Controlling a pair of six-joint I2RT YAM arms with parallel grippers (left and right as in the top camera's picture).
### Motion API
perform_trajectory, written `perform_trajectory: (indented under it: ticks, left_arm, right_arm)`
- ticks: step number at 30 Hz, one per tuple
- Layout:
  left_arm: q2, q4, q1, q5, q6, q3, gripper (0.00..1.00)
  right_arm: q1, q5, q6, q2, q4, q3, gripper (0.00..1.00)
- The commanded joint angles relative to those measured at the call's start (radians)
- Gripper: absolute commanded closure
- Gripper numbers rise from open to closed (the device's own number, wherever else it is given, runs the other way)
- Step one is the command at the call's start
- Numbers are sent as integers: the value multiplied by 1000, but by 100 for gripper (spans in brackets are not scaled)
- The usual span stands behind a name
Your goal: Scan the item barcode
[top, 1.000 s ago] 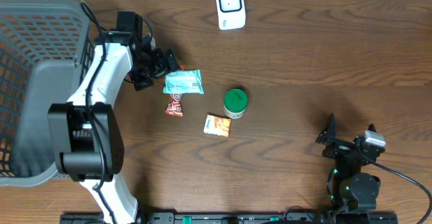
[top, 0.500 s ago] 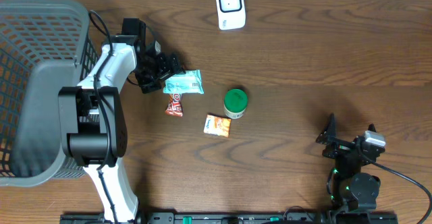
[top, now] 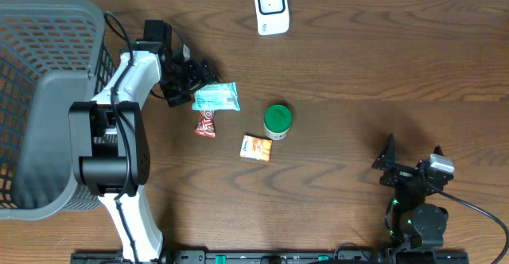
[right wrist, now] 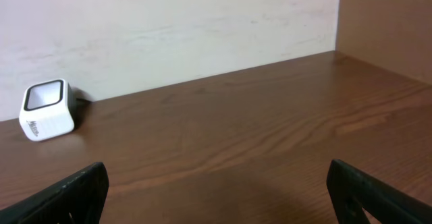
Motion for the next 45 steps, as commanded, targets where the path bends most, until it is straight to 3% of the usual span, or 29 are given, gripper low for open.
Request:
perform_trajectory:
  ticks: [1,5,8,11,18,20,23,27,36,45]
  left_arm:
    - [34,12,-2,16,13,-9,1]
    - [69,26,-15,16,13,-9,1]
    - [95,26,-14,16,13,-9,18]
    - [98,26,-12,16,13,-9,24]
    - [98,21,-12,16,14,-9,47]
    - [98,21,-12,16,14,-9,59]
    - [94,14,-9,16,14,-9,86]
    - [68,-27,8,15,56,4,92]
    - [-103,-125,62,-114,66,27,93]
    - [-147,-129,39,-116,65,20,91]
  right_arm:
    - [-3,2,-15,-3,-4,-2,1]
    - [-3,2,-15,-3,-4,-2,1]
    - [-3,2,-15,-3,-4,-2,1]
    - [-3,2,-15,-3,-4,-2,1]
    - [-3,2,-15,-3,-4,-2,1]
    - [-3,2,-15,-3,-4,-2,1]
    - [-3,2,-15,-3,-4,-2,1]
    - [-3,2,-15,-3,-4,-2,1]
    - [-3,2,-15,-3,-4,-2,1]
    - [-3,2,-15,-3,-4,-2,1]
